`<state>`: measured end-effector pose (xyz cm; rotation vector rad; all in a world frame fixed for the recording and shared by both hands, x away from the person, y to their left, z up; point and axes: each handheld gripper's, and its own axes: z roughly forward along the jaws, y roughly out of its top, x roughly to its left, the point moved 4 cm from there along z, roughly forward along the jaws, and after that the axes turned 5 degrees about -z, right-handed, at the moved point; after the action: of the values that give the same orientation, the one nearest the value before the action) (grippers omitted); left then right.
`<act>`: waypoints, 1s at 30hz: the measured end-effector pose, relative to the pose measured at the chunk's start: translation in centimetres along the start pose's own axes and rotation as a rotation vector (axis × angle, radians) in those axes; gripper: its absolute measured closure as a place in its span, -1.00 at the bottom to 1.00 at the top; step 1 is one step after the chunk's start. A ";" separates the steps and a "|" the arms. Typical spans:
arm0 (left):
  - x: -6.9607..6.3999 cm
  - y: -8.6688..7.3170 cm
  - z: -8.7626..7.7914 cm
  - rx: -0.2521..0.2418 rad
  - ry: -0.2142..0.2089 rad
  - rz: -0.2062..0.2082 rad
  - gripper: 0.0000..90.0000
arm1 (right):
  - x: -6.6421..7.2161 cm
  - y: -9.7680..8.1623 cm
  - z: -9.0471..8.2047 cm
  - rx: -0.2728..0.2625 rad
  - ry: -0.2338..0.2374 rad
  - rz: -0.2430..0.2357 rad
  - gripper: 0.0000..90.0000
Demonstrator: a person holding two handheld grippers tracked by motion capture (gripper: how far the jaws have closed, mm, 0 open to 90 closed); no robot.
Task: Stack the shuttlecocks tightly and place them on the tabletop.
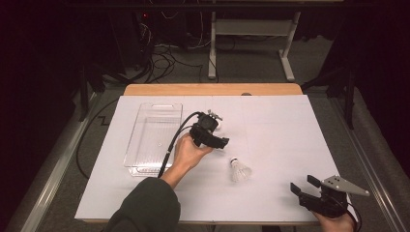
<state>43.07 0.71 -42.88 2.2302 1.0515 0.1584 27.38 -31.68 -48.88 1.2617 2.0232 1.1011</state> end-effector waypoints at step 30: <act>0.0 -3.0 -0.9 -0.002 -0.004 -0.015 -0.27 | 0.0 0.0 0.0 0.002 -0.002 -0.002 -0.35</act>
<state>40.77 2.51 -44.03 2.2192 1.0653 0.1484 27.38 -31.66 -48.89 1.2610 2.0245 1.0966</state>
